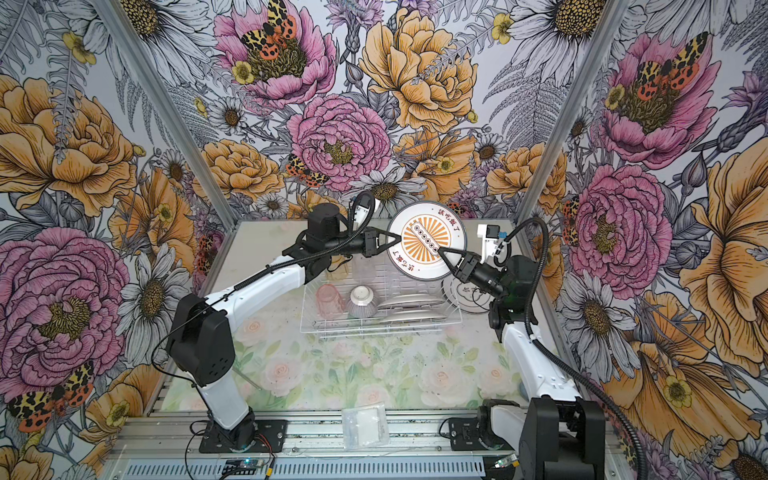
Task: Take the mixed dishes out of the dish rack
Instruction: 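Lift the sunburst plate with the left gripper while the right gripper grasps its rim, then carry the sunburst plate beside the rack with the right gripper while the left gripper withdraws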
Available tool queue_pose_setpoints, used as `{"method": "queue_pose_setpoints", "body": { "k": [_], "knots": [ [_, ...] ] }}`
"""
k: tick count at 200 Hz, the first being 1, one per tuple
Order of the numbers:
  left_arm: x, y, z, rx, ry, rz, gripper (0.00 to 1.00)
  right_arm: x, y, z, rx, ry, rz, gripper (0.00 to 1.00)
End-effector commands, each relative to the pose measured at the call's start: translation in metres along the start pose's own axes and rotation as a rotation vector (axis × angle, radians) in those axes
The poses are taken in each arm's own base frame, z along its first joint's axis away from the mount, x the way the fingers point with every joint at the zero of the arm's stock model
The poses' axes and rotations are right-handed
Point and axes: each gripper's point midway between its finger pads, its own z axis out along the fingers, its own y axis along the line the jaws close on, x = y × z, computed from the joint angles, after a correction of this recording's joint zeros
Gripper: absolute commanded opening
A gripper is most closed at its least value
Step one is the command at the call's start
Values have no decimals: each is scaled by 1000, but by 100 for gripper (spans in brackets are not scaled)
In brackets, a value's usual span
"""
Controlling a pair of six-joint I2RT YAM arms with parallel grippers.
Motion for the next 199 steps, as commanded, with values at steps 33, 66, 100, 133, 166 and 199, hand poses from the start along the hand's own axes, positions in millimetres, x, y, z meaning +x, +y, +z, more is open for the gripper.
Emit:
{"method": "queue_pose_setpoints", "body": {
  "k": [33,66,100,133,166,199],
  "knots": [
    [-15,-27,3,93,-48,56,0,-9,8,1,-8,-29,-34,0],
    [-10,-20,0,48,-42,64,13,-13,6,-1,33,-41,-47,0],
    [0,-5,-13,-82,-35,111,32,-26,-6,-10,139,-63,-53,0],
    [7,16,-42,-283,-48,176,34,-54,-37,-37,296,-141,-6,0],
    [10,24,-82,-487,-48,252,36,-70,-81,-84,575,-192,10,0],
    [14,31,-124,-657,-22,294,37,-58,-128,-123,763,-203,90,0]
  ]
}}
